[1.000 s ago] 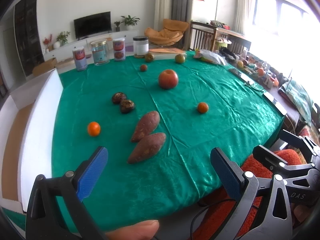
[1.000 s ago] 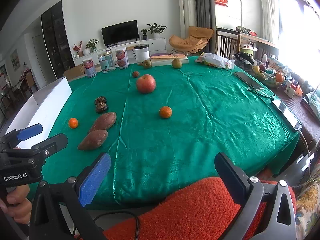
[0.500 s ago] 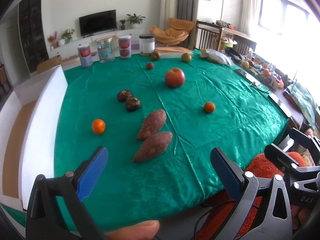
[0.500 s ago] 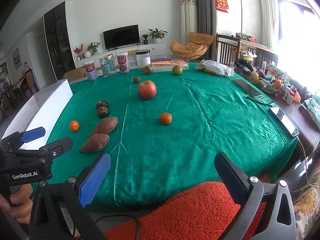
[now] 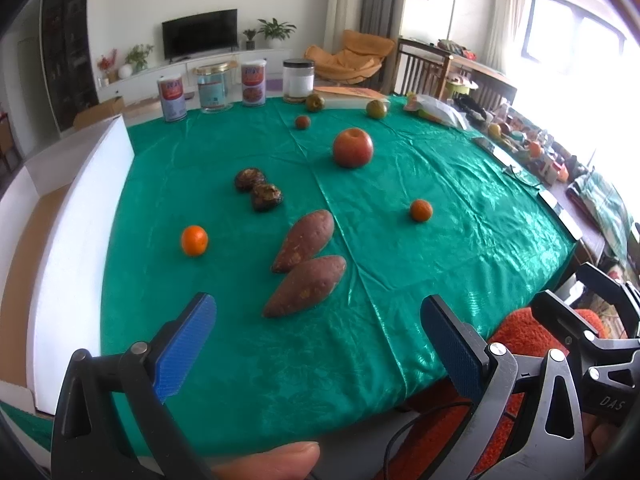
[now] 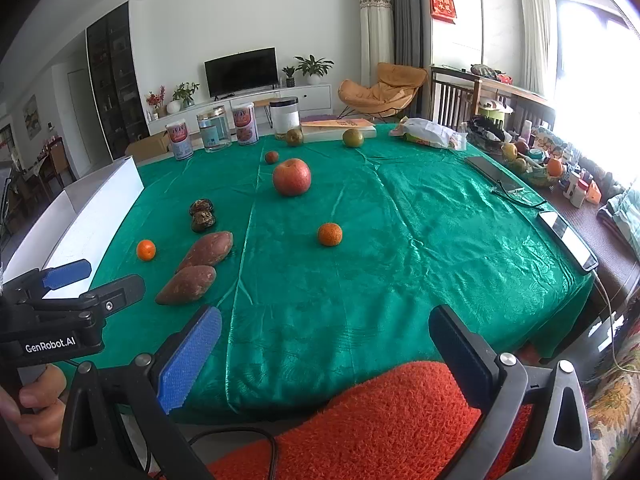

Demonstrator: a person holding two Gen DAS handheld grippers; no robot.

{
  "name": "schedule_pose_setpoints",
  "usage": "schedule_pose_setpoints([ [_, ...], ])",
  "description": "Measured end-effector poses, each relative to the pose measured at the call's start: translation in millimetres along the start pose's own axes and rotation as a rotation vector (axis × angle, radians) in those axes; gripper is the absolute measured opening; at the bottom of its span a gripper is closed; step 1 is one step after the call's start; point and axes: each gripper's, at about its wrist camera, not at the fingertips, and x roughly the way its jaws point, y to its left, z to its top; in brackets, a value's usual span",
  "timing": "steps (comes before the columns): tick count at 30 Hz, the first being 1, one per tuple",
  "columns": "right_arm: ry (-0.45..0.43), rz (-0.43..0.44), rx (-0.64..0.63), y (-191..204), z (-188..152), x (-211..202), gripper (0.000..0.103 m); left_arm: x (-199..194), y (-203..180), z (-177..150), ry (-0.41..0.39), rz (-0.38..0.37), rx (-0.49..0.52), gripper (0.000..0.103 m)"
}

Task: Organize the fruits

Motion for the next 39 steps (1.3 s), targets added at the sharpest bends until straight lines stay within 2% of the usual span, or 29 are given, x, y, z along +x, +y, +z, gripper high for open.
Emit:
schedule_pose_setpoints([
  [39,-0.026,-0.021,-0.018,4.4,1.8,-8.5,0.103,1.0,-1.7,-2.4,0.008,-0.018,-0.01,0.102],
])
